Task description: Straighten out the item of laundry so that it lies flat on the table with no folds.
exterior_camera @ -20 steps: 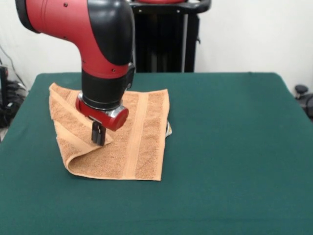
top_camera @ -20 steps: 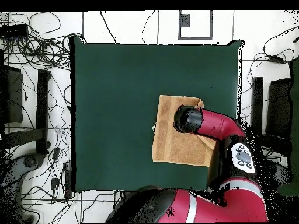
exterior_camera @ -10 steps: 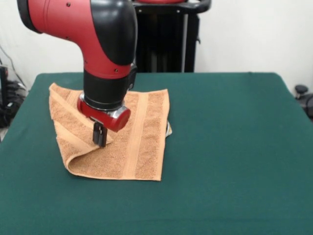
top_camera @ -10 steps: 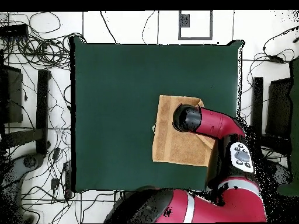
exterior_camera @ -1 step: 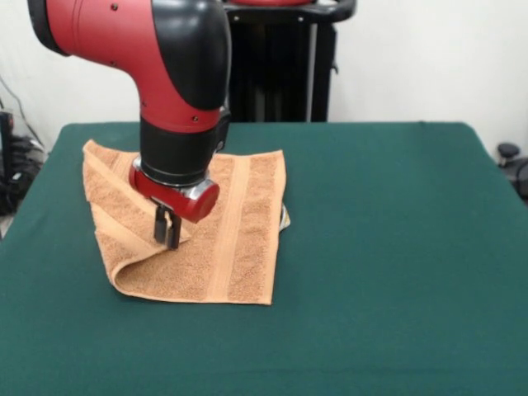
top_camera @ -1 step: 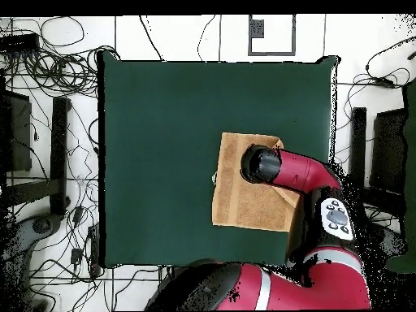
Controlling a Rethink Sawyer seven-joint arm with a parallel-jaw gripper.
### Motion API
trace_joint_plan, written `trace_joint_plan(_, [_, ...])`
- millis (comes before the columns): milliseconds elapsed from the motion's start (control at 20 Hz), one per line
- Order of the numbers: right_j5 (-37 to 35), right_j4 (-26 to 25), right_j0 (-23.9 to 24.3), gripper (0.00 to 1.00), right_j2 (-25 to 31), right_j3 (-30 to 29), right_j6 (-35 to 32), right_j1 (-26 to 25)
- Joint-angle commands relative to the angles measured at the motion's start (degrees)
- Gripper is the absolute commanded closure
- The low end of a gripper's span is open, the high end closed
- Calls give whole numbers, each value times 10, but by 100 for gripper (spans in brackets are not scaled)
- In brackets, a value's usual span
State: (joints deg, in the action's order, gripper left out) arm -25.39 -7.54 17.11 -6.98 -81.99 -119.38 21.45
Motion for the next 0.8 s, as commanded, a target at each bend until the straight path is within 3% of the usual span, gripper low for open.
trace_joint_plan(50, [-45, 15, -8, 0, 39, 8, -43, -31])
trace_joint_plan(800, [-31, 8, -18, 0, 21, 18, -56, -34])
